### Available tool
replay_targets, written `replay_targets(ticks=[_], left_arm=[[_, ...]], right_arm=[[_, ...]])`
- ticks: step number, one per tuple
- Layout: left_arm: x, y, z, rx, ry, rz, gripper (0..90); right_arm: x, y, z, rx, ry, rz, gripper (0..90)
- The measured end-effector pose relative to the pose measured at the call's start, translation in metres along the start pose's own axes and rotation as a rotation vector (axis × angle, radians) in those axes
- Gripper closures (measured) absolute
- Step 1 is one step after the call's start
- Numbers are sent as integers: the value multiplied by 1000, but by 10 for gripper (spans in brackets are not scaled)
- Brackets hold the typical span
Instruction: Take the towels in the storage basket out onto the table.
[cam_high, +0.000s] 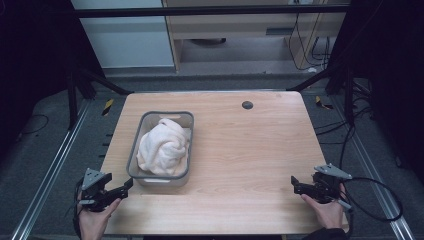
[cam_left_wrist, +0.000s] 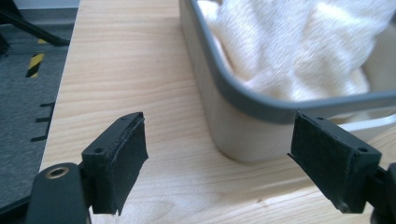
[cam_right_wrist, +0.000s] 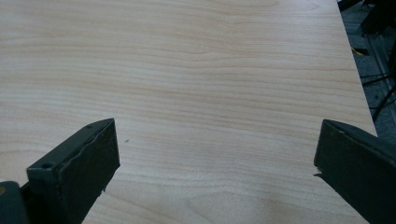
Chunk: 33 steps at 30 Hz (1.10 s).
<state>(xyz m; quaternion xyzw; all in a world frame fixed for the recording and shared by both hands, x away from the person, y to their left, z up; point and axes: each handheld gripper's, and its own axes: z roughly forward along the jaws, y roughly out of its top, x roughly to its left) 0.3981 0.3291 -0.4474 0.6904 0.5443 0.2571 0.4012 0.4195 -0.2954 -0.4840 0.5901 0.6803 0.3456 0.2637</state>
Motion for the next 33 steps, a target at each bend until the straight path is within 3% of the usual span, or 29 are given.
replay_targets(ticks=[2,5,10,22,33], left_arm=[[-1,5,-3,-11,-11,-3,178],[-1,13,-9,-45,-31,-24,177],[1,26,-16,-65,-51,-25,173],[-3,59,-20,-74,-84,-14,183],[-19,90,-13,-53,-113,32,197]], right_arm=[[3,-1,-1,5,26,-45,39],[10,-4,-4,3,15,-75,114],[13,-1,-10,-40,22,-59,145],[13,-2,-7,-22,12,-65,143],[14,-2,-4,-17,9,-78,115]])
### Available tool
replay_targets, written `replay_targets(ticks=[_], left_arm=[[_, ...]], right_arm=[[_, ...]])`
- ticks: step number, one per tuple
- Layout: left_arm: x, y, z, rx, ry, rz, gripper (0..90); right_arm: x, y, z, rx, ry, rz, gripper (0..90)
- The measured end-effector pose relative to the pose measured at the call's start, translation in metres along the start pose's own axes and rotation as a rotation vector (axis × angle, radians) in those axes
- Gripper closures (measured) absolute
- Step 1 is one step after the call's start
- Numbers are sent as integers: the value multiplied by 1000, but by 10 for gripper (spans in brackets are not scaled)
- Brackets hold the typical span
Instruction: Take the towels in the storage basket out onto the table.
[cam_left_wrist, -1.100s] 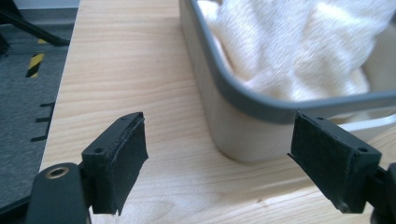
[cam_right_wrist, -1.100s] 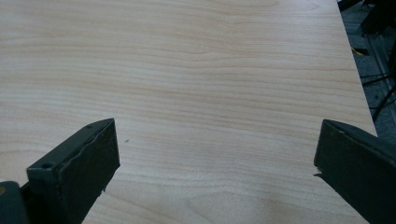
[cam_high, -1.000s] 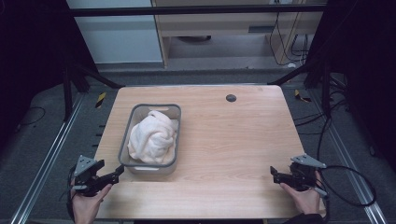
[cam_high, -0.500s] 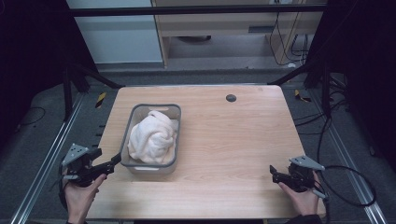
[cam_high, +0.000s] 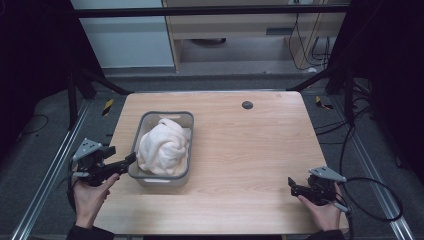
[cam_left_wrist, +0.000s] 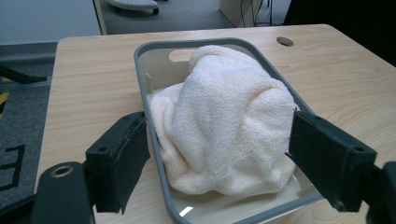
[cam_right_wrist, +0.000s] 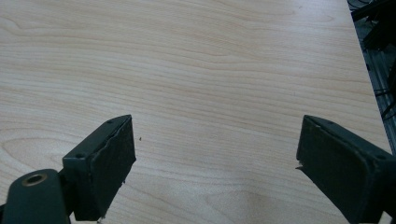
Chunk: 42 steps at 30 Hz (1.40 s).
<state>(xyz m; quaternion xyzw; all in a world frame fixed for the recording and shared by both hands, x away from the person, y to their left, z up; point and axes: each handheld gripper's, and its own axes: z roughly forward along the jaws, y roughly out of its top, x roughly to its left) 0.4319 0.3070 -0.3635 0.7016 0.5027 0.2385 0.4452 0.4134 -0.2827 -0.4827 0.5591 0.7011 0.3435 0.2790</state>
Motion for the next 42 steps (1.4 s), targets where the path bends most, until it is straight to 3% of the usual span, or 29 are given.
replay_targets(ticks=[21,35,42], left_arm=[[-21,39,32,128,-29,105,204],[-32,46,64,205,-48,141,166],[-35,50,81,269,-41,167,111]], right_arm=[[1,0,3,15,-5,-8,103],[0,-2,4,33,-9,-16,96],[-1,-2,6,44,-3,-11,82]])
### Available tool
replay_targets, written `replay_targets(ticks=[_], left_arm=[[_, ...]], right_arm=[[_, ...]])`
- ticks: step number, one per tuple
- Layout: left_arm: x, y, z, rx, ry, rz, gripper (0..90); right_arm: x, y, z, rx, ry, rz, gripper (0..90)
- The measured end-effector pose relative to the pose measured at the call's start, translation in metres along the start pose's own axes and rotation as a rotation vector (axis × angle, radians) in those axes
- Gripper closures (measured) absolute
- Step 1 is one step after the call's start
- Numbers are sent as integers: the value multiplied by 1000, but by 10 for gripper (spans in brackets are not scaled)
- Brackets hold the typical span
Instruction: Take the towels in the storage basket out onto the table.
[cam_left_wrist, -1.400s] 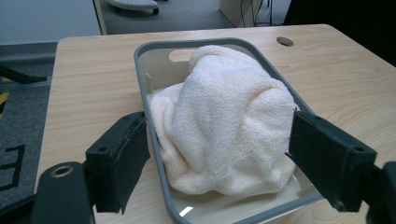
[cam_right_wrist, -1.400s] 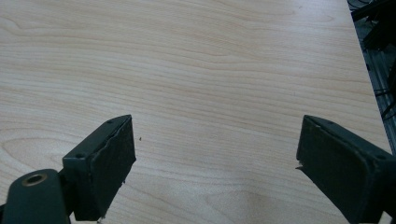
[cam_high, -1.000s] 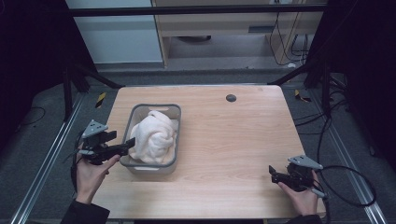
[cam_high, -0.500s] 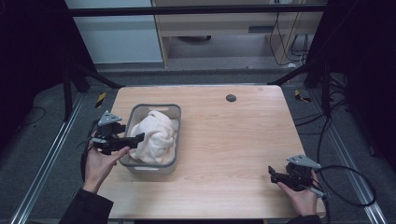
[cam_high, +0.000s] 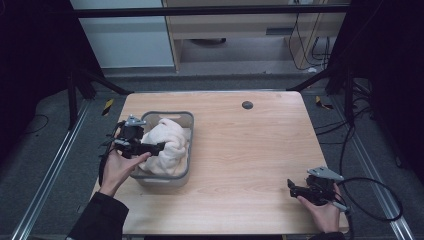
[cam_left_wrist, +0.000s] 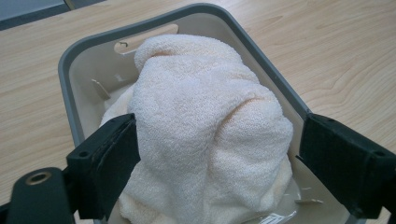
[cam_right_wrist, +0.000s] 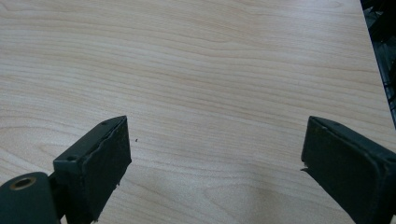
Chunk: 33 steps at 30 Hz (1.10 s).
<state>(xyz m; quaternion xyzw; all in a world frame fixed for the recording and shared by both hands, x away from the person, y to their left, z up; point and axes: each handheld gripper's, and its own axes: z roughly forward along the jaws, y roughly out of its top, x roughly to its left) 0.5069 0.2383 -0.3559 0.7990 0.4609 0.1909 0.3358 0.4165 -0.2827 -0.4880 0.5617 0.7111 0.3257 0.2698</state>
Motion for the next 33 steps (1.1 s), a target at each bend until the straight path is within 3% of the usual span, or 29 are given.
replay_targets(ticks=[10,19,26,29,33], left_arm=[[1,7,13,61,10,15,57],[-1,11,32,149,28,20,0],[-5,11,43,169,0,48,0],[-6,11,49,191,18,62,0],[-3,11,56,190,17,49,0]], right_arm=[[0,0,3,20,17,2,69],[0,0,6,41,33,-5,54],[0,-1,9,65,44,1,38],[0,-1,10,69,45,-4,38],[0,-1,10,76,46,-4,35]])
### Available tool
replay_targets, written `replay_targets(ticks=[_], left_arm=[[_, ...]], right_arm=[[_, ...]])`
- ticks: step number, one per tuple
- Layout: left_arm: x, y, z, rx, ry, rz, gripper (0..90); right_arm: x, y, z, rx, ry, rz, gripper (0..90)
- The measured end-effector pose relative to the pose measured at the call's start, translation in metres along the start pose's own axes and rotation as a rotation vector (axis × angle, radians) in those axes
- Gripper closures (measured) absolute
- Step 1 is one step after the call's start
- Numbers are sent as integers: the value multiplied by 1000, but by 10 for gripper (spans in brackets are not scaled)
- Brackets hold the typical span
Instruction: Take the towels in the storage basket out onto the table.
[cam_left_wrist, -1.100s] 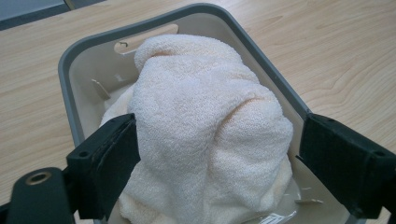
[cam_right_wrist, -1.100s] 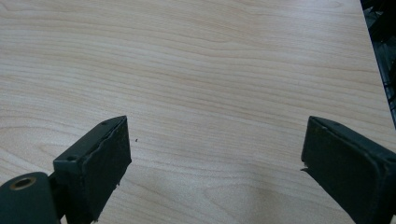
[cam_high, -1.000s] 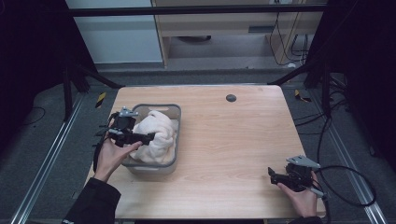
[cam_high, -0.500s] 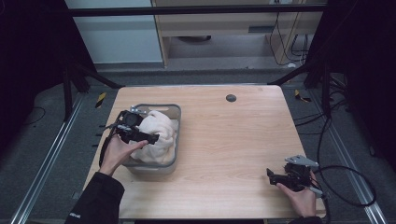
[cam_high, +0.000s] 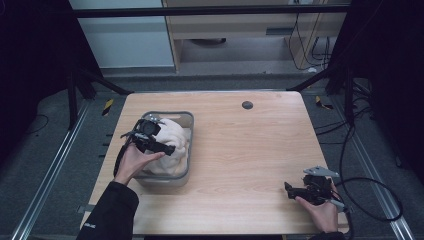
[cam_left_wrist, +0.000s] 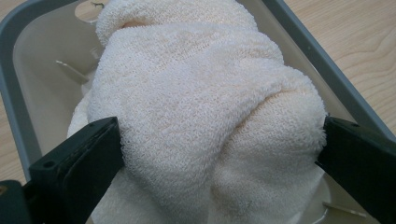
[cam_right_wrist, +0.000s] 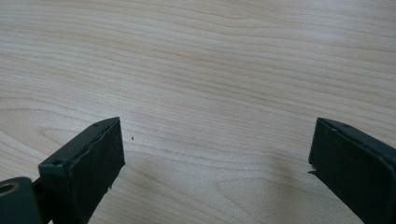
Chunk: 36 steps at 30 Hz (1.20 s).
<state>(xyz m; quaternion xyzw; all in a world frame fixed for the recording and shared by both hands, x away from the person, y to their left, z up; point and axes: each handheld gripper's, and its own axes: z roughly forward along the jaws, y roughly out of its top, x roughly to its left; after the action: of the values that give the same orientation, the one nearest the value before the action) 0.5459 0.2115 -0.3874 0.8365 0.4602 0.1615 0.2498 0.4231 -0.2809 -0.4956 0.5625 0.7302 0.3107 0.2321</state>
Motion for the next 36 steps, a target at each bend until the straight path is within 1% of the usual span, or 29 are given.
replay_targets(ticks=[4,7,8,9,12,14,15,18,21,24,26,28,31,34,35,36], left_arm=[[1,0,3,7,-5,6,0],[0,-3,9,23,-10,7,0],[0,-4,11,37,-11,10,0],[0,-5,14,38,-13,5,0],[-1,-6,20,50,-10,2,0],[-2,-7,21,45,-6,4,0],[-3,-6,23,52,-3,9,0],[-4,-7,25,50,4,6,0],[-3,-8,28,66,6,-2,0],[-3,-8,31,93,12,0,16],[-3,-8,33,107,17,-5,42],[-2,-8,34,122,22,-9,86],[-1,-8,36,133,23,-19,164],[-1,-8,35,141,26,-28,265],[1,-9,34,147,25,-40,318],[1,-9,33,150,24,-43,355]], right_arm=[[0,0,2,12,6,-5,30],[0,0,2,16,1,-10,28],[0,0,2,17,1,-10,28],[0,0,2,18,2,-12,27],[1,0,3,25,3,-10,25],[1,0,3,28,1,-14,24],[1,0,3,31,1,-16,23],[1,0,4,32,1,-15,24],[1,0,3,31,2,-14,24],[1,0,4,32,1,-16,24],[1,0,4,34,3,-15,24],[1,0,4,36,2,-15,23],[1,0,4,37,5,-16,23],[0,0,4,36,6,-16,24],[0,0,4,36,7,-16,24],[0,0,4,36,8,-15,24]])
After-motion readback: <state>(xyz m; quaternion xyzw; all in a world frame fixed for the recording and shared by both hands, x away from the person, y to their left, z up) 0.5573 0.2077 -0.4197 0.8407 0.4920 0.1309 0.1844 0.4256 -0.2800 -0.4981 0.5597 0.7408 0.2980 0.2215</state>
